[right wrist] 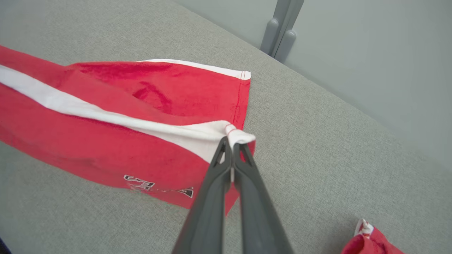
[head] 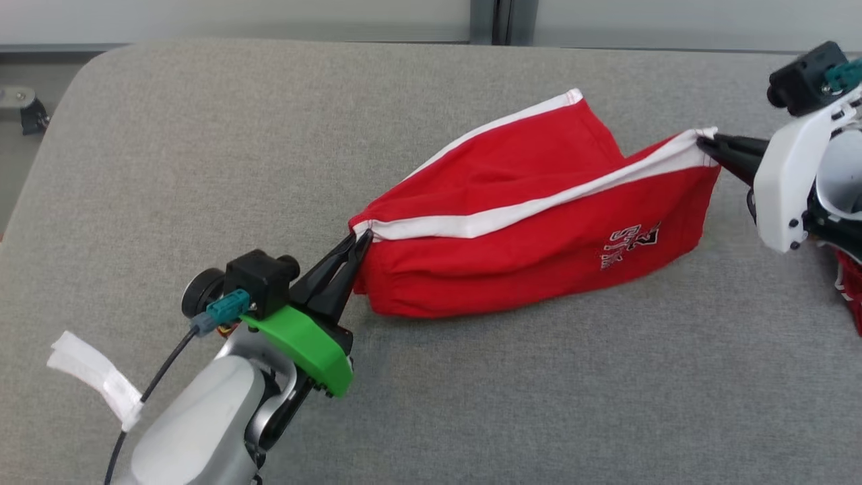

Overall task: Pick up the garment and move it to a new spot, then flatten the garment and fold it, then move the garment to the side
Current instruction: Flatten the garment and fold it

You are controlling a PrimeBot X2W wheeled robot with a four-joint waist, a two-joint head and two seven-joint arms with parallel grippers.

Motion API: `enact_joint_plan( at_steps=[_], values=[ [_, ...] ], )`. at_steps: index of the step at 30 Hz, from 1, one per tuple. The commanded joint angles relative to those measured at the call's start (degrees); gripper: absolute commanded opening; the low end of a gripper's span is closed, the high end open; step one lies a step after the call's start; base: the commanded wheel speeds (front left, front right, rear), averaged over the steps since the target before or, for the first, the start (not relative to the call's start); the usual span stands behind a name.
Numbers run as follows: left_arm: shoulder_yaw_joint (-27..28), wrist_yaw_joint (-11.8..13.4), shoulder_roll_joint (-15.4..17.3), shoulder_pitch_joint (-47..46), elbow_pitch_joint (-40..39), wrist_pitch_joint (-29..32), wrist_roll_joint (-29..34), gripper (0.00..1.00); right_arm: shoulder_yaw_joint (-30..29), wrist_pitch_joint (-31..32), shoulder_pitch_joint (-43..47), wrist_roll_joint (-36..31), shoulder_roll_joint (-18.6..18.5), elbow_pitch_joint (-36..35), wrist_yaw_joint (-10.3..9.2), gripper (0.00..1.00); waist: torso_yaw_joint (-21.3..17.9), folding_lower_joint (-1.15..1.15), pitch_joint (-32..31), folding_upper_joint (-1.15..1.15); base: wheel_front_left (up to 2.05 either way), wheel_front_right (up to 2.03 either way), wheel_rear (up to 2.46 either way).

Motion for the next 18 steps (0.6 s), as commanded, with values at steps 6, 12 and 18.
enact_joint_plan(
  at_steps=[6,12,18],
  values=[
    [-0.59,-0.70,-3.55,-6.20,5.10,-2.81,-0.06,0.00,4.57,1.01,-9.31,-2.93,1.63,6.30,-0.11,0.00,5.08,0.00,8.13,0.00,0.00,0.00,0.00],
    [-1.89,-1.14,-6.16,-9.16,8.05,-4.90,-0.12,0.00,7.95,-2.58,-15.26,-4.45,2.94,13.44,-0.11,0.00,6.97,0.00,10.56,0.00,0.00,0.00,0.00],
    [-2.60,-1.37,-7.57,-11.43,9.71,-5.99,-0.68,0.00,12.06,-6.20,-20.10,-5.17,4.11,18.86,-0.11,0.00,8.33,0.00,12.94,0.00,0.00,0.00,0.00]
  ],
)
